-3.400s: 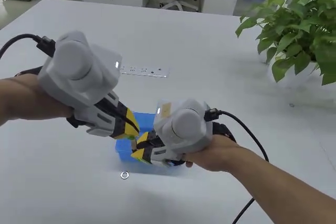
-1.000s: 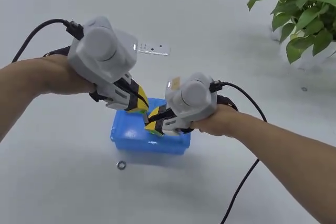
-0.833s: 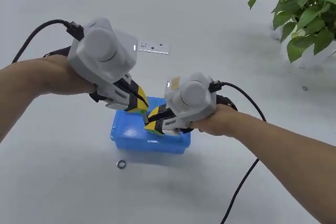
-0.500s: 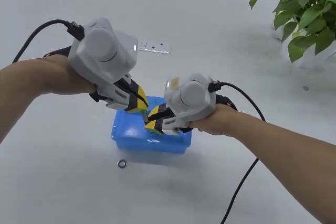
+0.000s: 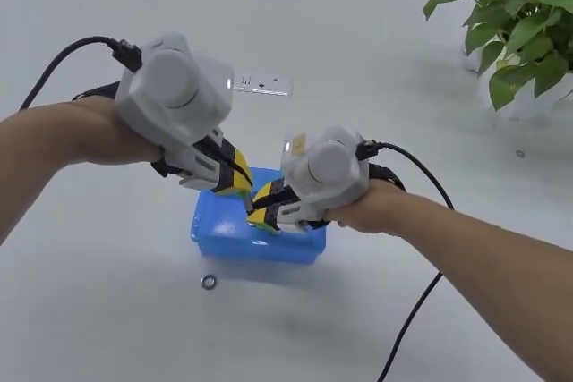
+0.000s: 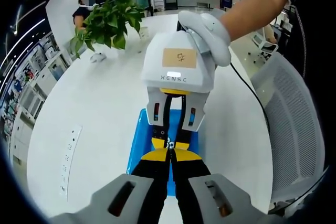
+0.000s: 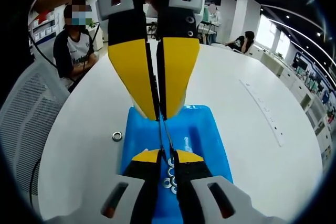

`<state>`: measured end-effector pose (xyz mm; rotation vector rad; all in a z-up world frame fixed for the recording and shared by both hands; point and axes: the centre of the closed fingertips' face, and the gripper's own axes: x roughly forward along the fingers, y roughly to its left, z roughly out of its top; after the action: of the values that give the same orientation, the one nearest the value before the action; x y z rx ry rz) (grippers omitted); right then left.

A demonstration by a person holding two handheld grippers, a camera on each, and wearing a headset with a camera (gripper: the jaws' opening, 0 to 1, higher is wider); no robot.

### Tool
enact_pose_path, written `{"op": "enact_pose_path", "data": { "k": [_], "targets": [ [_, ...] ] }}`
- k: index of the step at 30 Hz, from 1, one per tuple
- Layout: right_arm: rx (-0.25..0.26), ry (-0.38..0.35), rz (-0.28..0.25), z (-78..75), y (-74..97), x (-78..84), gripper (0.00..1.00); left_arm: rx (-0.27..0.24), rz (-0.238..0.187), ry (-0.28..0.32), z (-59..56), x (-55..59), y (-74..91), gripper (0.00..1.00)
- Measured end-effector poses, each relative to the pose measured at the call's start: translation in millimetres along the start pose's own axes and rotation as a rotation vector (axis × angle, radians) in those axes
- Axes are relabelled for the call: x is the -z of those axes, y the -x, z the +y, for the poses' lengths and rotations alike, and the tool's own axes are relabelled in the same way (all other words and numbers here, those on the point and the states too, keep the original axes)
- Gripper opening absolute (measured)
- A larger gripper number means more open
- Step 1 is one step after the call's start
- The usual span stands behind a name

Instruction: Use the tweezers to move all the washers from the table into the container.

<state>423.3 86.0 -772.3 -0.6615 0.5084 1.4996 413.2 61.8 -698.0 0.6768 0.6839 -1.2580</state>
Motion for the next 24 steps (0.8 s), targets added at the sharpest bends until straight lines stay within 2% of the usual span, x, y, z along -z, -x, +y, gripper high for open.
{"op": "enact_pose_path", "data": {
  "k": [10, 24],
  "targets": [
    [0.018, 0.007, -0.017, 2.7, 9.9, -11.2, 0.11, -0.011, -0.003, -0.007, -2.7, -8.6, 11.9, 0.05],
    [0.035, 0.028, -0.029, 14.8, 20.3, -27.8, 0.11, -0.030, -0.008, -0.011, -15.8, -15.8, 29.3, 0.05]
  ]
}}
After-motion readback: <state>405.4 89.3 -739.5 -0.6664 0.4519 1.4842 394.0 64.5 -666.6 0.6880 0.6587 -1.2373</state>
